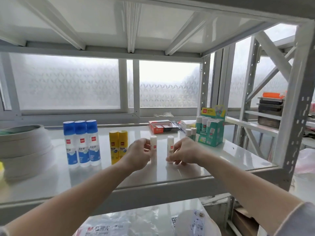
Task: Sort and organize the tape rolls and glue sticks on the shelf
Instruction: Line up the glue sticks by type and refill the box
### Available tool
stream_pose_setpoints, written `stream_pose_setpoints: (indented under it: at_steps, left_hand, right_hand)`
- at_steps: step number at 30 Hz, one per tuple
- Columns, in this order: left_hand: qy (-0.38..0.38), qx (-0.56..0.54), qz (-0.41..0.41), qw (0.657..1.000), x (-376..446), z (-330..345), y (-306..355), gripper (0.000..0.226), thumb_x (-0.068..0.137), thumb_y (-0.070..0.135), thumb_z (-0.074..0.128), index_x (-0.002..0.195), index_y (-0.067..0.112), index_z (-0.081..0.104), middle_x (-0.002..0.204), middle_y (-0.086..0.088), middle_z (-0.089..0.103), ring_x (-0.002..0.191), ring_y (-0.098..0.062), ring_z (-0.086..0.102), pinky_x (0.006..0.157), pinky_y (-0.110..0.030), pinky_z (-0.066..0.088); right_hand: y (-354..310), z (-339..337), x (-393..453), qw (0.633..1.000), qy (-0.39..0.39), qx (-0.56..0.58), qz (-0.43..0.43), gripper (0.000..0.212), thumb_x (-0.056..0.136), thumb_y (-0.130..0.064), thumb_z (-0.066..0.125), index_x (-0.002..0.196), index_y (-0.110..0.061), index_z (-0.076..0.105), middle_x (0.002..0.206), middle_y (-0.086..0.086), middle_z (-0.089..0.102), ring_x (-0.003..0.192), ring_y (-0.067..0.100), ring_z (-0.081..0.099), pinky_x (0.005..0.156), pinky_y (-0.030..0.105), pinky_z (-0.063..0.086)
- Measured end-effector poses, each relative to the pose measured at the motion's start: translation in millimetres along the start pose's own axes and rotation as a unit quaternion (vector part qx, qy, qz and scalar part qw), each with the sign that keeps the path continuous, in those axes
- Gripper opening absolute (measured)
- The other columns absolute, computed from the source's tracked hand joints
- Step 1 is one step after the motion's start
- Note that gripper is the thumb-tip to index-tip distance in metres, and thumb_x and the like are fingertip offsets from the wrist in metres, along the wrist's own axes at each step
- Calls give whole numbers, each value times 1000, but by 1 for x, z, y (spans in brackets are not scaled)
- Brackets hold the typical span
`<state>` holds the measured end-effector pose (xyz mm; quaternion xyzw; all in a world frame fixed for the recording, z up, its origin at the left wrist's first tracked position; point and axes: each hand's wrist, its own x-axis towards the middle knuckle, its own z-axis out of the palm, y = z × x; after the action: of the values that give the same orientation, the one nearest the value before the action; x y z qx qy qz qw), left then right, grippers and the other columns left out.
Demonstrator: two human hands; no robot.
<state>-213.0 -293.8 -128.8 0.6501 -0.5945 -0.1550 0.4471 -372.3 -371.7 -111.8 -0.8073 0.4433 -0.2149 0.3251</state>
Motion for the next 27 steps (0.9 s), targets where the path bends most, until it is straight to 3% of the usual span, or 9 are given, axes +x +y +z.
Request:
stream_pose_setpoints:
  at_steps: [9, 11, 17, 23, 27]
  left_hand:
    - [25, 13, -2, 1000, -7, -9, -10, 30, 92, 15, 57, 121, 11, 53, 112, -5, 64, 100, -19, 63, 86, -34, 56]
    - [26, 22, -6, 999, -7, -9, -12, 32, 92, 17, 58, 123, 12, 53, 113, -5, 65, 99, -17, 63, 83, -29, 56]
    - [33, 51, -3, 998, -11, -5, -15, 35, 86, 23, 66, 119, 14, 57, 111, -2, 66, 97, -13, 63, 79, -21, 51]
    - [44, 86, 5, 995, -8, -5, -14, 31, 91, 20, 59, 121, 14, 58, 113, -2, 67, 92, -10, 60, 76, -17, 48]
    - [60, 109, 10, 992, -9, -3, -13, 30, 92, 21, 57, 121, 13, 58, 113, -2, 67, 92, -12, 60, 75, -16, 47]
  right_hand:
    - [-19, 33, 9, 999, 29, 7, -21, 26, 72, -15, 80, 53, -13, 62, 52, 3, 62, 34, 5, 50, 38, 16, 40]
    - [-21, 35, 9, 999, 29, 7, -20, 26, 71, -13, 79, 53, -15, 61, 51, 1, 62, 40, 7, 53, 39, 16, 40]
    - [-23, 36, 10, 1000, 5, 5, -20, 5, 74, -7, 69, 70, -6, 71, 57, 5, 63, 50, 13, 54, 40, 16, 40]
    - [-24, 41, 12, 999, 20, -13, -36, 9, 76, -10, 70, 67, -8, 72, 49, -3, 59, 39, 3, 47, 37, 14, 37]
    - [-23, 45, 15, 999, 30, -3, -33, 9, 77, -11, 71, 75, -3, 74, 51, -2, 61, 40, 5, 48, 36, 13, 36]
